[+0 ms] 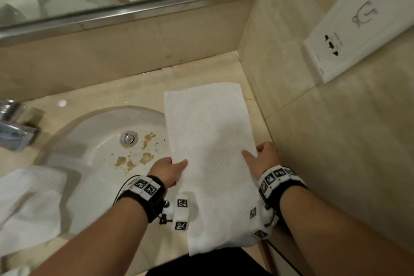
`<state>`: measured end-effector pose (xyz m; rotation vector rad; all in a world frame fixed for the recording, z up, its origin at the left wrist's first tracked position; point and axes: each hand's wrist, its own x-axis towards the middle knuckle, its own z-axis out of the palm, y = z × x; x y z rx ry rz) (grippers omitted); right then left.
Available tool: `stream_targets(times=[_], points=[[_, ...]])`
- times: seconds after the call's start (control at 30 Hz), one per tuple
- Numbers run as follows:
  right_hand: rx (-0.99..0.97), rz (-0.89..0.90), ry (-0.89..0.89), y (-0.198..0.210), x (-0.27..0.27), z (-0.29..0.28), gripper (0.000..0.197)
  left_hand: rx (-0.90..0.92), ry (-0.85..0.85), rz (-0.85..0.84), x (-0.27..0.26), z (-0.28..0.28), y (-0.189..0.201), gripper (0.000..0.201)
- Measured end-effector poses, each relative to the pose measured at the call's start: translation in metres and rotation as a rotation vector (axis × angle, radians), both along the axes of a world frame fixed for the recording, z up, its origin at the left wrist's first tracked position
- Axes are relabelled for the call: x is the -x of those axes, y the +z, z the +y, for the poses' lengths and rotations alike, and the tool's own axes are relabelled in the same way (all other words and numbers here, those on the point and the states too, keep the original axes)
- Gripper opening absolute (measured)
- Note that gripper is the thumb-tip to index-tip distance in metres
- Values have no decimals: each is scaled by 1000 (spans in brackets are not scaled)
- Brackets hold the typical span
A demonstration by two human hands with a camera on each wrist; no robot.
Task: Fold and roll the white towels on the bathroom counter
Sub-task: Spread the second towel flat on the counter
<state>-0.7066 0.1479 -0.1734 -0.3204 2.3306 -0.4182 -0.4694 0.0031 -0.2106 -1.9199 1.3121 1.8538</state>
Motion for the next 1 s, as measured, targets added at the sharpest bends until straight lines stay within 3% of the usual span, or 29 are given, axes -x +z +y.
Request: stream_targets(times=[0.13,0.23,0.43,0.57,0.8,0.87,1.0], points=[[49,3,64,-2,0,5,38,47,31,-15,-4,-3,-4,57],[28,-22,81,0,0,12,39,35,89,11,-3,1,1,28],[124,-35,4,6,-2,10,49,84,60,-27,2,2,3,19],[163,-79,-64,1,1,-4,54,166,78,-17,11,-4,11,39],[262,-73,-128,3,31,-74,39,306,113,20,35,-55,28,52],[265,-79,-106,5,38,-93,40,339,84,39,40,-67,32,48],[251,-55,-72,3,47,-120,40,430,56,61,51,-87,35,20]])
